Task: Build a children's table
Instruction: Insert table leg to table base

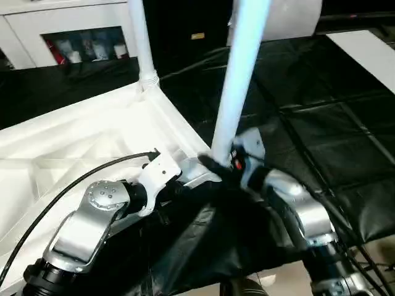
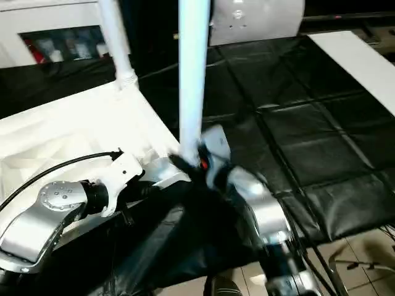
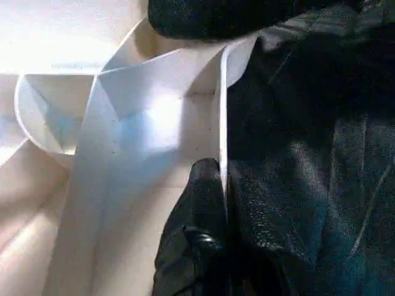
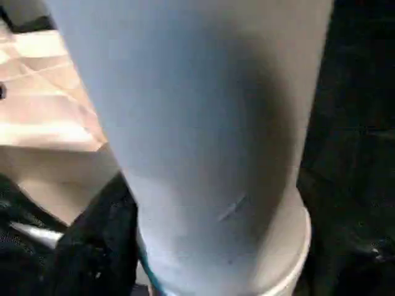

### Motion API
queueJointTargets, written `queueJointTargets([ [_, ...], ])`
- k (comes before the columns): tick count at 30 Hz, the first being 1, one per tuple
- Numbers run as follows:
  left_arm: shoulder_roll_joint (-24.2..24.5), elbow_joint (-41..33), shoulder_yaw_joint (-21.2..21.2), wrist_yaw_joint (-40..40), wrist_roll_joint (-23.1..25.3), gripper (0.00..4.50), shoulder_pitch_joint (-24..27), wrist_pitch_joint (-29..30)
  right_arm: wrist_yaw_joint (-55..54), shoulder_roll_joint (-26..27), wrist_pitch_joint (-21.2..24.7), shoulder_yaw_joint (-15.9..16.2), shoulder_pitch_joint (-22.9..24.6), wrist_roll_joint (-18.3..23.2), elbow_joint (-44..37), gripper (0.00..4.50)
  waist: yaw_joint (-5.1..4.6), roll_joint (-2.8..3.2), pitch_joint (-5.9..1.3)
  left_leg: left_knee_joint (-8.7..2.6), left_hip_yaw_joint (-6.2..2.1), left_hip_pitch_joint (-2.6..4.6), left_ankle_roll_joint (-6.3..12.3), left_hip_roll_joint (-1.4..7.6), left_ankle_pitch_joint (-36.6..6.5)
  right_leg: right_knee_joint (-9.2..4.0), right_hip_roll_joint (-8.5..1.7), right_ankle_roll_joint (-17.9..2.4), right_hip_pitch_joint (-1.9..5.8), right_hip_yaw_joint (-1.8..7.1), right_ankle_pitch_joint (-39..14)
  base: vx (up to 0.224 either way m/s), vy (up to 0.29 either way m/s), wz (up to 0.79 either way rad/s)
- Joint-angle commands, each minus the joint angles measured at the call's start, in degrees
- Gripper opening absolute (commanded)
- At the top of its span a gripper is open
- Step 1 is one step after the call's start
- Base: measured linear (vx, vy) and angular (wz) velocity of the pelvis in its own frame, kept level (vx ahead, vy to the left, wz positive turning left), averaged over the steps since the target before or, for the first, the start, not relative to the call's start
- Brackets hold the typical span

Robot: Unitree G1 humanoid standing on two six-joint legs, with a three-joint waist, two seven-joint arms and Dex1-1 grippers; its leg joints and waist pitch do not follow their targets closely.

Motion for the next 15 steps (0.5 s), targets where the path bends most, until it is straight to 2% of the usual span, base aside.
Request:
queueJointTargets([
  [1, 1.7, 1.6, 0.3, -0.9, 0.1, 0.0, -1.4, -2.3, 2.7, -1.0, 1.6, 2.0, 3.5, -0.1, 2.8, 3.68, 0.29, 0.4, -2.9, -2.72, -1.44, 0.41, 3.78, 2.97, -10.3, -3.72, -4.32, -12.1, 2.34, 2.95, -8.0, 0.0, 0.0, 0.0],
  [4, 3.9, 4.9, -0.6, -5.0, -0.4, 0.0, -2.8, -7.0, 5.9, -4.0, -0.1, 0.1, 5.3, 1.7, 0.4, 3.86, 0.7, 0.53, -2.97, -2.58, -1.38, 0.5, 4.43, 3.03, -9.0, -3.41, -4.25, -12.8, 2.44, 2.86, -5.5, 0.0, 0.0, 0.0],
  [6, 5.3, 7.2, -1.3, -8.7, -1.0, 0.0, -3.7, -10.8, 8.6, -6.5, -2.0, -1.2, 6.2, 2.5, -1.2, 4.07, 1.09, 0.52, -2.95, -2.52, -1.35, 0.67, 4.92, 3.01, -9.4, -3.53, -4.2, -12.5, 2.53, 2.83, -5.9, 0.0, 0.0, 0.0],
  [9, 6.0, 8.4, -1.9, -10.8, -1.3, 0.0, -4.2, -13.1, 10.3, -7.7, -2.6, -1.7, 6.3, 3.3, -1.8, 4.26, 1.39, 0.52, -2.94, -2.52, -1.33, 0.69, 4.66, 2.98, -10.2, -3.68, -4.26, -12.9, 2.54, 2.8, -7.5, 0.0, 0.0, 0.0],
  [10, 7.6, 10.5, -3.5, -14.3, -1.1, 0.0, -5.0, -16.8, 13.2, -9.9, -3.4, -2.6, 6.2, 4.2, -2.7, 4.39, 1.45, 0.59, -3.07, -2.49, -1.41, 0.57, 4.43, 3.06, -10.0, -3.46, -4.42, -13.1, 2.72, 2.82, -7.6, 0.0, 0.0, 0.0],
  [11, 8.3, 11.6, -4.3, -16.0, -1.0, 0.0, -5.4, -18.9, 14.8, -11.0, -3.6, -2.9, 6.2, 4.6, -3.3, 4.47, 1.55, 0.45, -3.11, -2.41, -1.41, 0.63, 4.88, 2.98, -10.2, -3.51, -4.38, -12.7, 2.73, 2.8, -8.0, 0.0, 0.0, 0.0],
  [12, 9.0, 13.4, -5.2, -18.2, -1.1, 0.0, -6.2, -21.7, 16.9, -12.4, -4.3, -3.0, 5.9, 5.0, -3.6, 4.5, 1.59, 0.7, -3.09, -2.37, -1.43, 0.59, 5.27, 2.97, -9.5, -3.47, -4.37, -12.7, 2.73, 2.77, -7.4, 0.0, 0.0, 0.0],
  [15, 9.6, 16.5, -6.4, -21.7, -1.4, 0.0, -7.9, -25.5, 21.6, -15.1, -4.6, -2.7, 5.2, 6.4, -4.8, 4.5, 1.87, 0.84, -3.25, -2.12, -1.23, 0.72, 5.97, 3.03, -8.2, -3.08, -4.35, -14.0, 2.77, 2.77, -4.5, 0.0, 0.0, 0.0],
])
